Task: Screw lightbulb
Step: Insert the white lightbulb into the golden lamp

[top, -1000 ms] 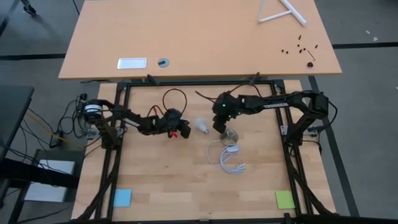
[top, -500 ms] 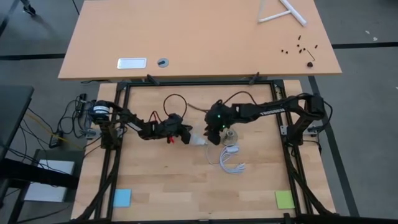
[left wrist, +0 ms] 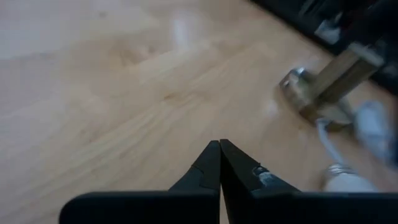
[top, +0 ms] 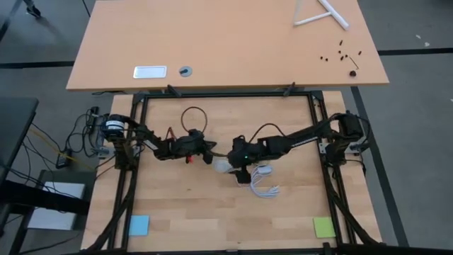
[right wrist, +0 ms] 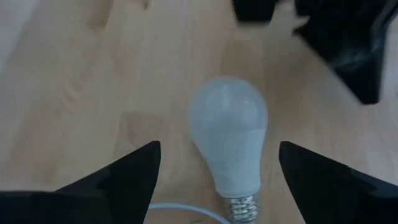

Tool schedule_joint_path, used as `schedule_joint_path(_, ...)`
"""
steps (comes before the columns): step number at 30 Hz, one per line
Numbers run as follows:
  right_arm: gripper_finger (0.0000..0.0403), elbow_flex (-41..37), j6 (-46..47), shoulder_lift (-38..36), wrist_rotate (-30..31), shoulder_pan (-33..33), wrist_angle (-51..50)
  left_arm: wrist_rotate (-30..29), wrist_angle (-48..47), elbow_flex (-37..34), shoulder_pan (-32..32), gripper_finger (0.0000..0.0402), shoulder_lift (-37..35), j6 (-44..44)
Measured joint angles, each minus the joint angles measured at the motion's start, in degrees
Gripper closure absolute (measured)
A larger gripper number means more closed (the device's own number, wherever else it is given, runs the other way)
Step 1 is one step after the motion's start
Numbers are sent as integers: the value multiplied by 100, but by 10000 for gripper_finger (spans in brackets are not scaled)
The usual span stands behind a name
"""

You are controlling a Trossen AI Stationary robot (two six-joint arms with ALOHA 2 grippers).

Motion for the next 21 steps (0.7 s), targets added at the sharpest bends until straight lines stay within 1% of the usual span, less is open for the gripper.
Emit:
schedule_joint_path(4, 72, 118, -480, 360, -3, -29, -6, 170, 649, -326, -2, 396, -1, 1)
schedule_joint_path(11, 72, 705, -753, 1068, -16, -284, -66, 244, 717, -378, -4, 396, -1, 1)
schedule_joint_path(14, 79, 878, -948, 1333, -204, -353, -134, 242, 719, -376, -4, 396, -1, 4)
schedule_joint_path(17, 94, 1009, -1051, 1438, -282, -372, -130, 243, 721, -376, -4, 396, -1, 128)
schedule_joint_path(21, 138, 1081, -1091, 1327, -267, -381, -134, 242, 905, -378, -4, 396, -1, 266)
